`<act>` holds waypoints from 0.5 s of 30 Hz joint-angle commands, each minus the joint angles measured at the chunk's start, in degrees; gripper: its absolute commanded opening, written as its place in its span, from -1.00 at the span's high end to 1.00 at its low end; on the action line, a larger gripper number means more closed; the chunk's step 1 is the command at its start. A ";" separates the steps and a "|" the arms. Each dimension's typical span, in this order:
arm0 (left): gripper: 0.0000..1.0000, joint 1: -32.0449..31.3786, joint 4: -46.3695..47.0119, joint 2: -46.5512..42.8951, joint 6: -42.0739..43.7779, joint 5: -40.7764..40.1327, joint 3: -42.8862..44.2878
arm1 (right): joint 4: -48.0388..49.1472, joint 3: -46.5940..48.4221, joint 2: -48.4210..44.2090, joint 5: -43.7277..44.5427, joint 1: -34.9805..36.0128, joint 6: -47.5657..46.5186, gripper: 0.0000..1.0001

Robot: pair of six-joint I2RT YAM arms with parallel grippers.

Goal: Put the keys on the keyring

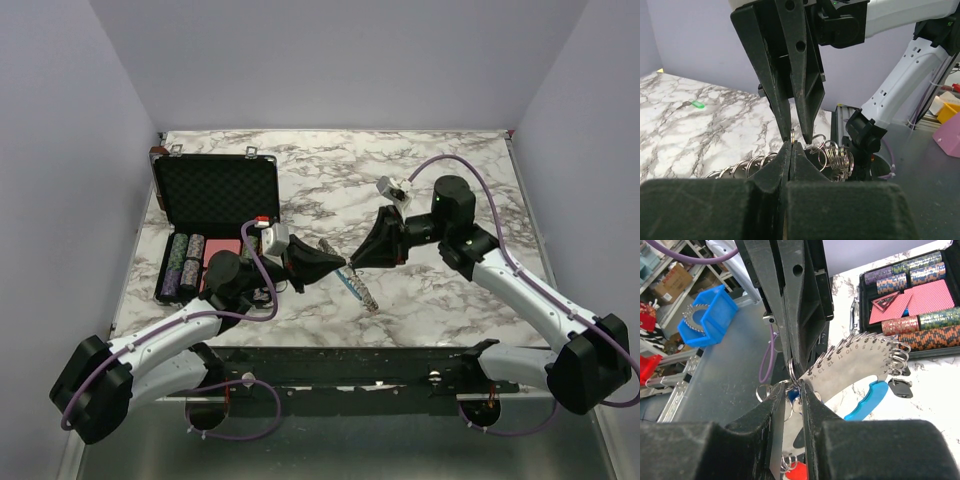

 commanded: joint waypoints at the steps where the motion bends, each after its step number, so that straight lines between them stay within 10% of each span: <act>1: 1.00 0.32 6.09 -0.04 -1.77 -0.78 -0.10 | 1.52 -0.93 -1.34 -2.21 0.08 -1.79 0.51; 15: 1.00 0.32 5.12 0.57 -2.39 -1.13 0.51 | 9.96 -2.24 -1.69 -1.16 0.34 3.84 0.60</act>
